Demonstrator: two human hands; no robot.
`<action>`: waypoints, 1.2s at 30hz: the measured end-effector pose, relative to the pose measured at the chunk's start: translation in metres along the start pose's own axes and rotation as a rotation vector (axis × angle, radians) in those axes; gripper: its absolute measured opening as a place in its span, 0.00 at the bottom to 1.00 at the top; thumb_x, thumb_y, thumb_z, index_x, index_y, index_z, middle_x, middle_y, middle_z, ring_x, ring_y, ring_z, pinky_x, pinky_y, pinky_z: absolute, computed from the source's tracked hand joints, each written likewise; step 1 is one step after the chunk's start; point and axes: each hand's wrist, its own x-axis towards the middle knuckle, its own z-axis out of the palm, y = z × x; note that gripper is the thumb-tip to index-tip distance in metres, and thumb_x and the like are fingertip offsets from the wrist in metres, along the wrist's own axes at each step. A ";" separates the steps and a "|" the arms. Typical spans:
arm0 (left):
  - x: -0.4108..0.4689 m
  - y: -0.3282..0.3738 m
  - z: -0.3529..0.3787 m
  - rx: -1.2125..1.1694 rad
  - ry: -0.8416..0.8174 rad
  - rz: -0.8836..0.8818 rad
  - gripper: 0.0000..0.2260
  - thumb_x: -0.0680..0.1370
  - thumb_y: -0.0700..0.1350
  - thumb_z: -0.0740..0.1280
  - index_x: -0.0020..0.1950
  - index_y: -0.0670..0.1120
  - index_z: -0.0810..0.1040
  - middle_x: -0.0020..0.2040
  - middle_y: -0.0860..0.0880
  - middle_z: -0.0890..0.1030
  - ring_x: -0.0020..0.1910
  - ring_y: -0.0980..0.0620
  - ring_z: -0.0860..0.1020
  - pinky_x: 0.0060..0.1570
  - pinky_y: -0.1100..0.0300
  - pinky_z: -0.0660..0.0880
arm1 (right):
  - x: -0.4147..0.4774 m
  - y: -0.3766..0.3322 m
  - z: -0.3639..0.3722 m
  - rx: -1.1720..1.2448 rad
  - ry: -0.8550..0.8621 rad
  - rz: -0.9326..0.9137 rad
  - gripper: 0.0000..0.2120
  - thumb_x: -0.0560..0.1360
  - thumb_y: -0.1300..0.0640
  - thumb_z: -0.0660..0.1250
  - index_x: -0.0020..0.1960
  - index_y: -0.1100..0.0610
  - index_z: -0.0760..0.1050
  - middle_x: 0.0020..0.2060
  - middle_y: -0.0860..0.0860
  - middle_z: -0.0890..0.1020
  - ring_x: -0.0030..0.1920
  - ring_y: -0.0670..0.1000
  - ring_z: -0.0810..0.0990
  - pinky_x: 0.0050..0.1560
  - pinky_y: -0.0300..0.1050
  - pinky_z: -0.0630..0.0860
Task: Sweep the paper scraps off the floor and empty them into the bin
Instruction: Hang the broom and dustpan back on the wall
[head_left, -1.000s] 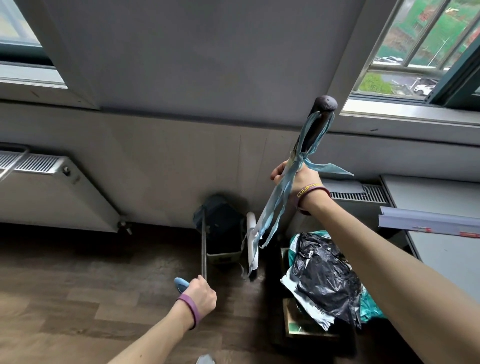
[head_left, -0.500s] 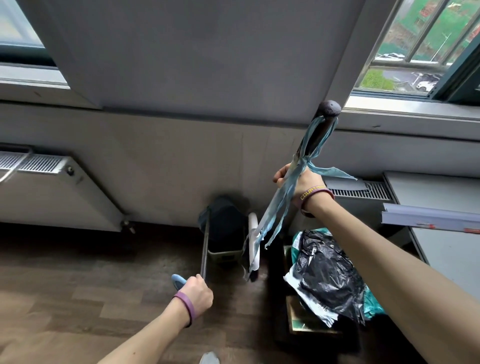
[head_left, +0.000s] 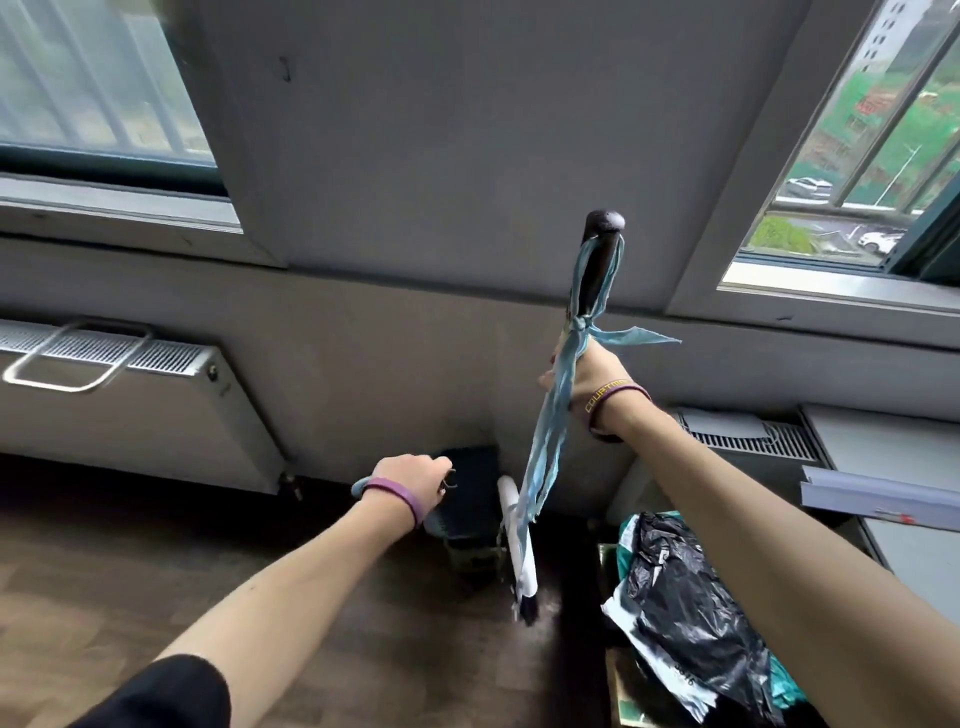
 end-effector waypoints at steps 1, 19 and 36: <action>0.002 -0.007 -0.012 -0.011 0.030 -0.006 0.13 0.80 0.50 0.58 0.63 0.48 0.71 0.61 0.47 0.78 0.61 0.44 0.77 0.54 0.52 0.73 | -0.001 -0.008 0.001 0.010 0.006 -0.010 0.13 0.70 0.63 0.69 0.34 0.52 0.66 0.40 0.53 0.77 0.44 0.57 0.78 0.50 0.50 0.78; 0.021 -0.068 -0.192 -0.050 0.452 -0.250 0.14 0.79 0.42 0.60 0.62 0.43 0.76 0.63 0.44 0.77 0.65 0.43 0.72 0.64 0.55 0.64 | 0.020 -0.157 -0.020 -0.095 -0.033 -0.571 0.08 0.77 0.54 0.60 0.51 0.56 0.75 0.48 0.60 0.83 0.49 0.64 0.78 0.47 0.51 0.76; 0.004 -0.196 -0.234 -0.256 0.572 -0.386 0.15 0.76 0.46 0.58 0.53 0.39 0.80 0.55 0.38 0.82 0.57 0.38 0.78 0.55 0.52 0.72 | 0.084 -0.249 0.058 0.063 -0.227 -0.781 0.08 0.75 0.59 0.62 0.51 0.60 0.77 0.47 0.61 0.82 0.48 0.60 0.79 0.51 0.52 0.76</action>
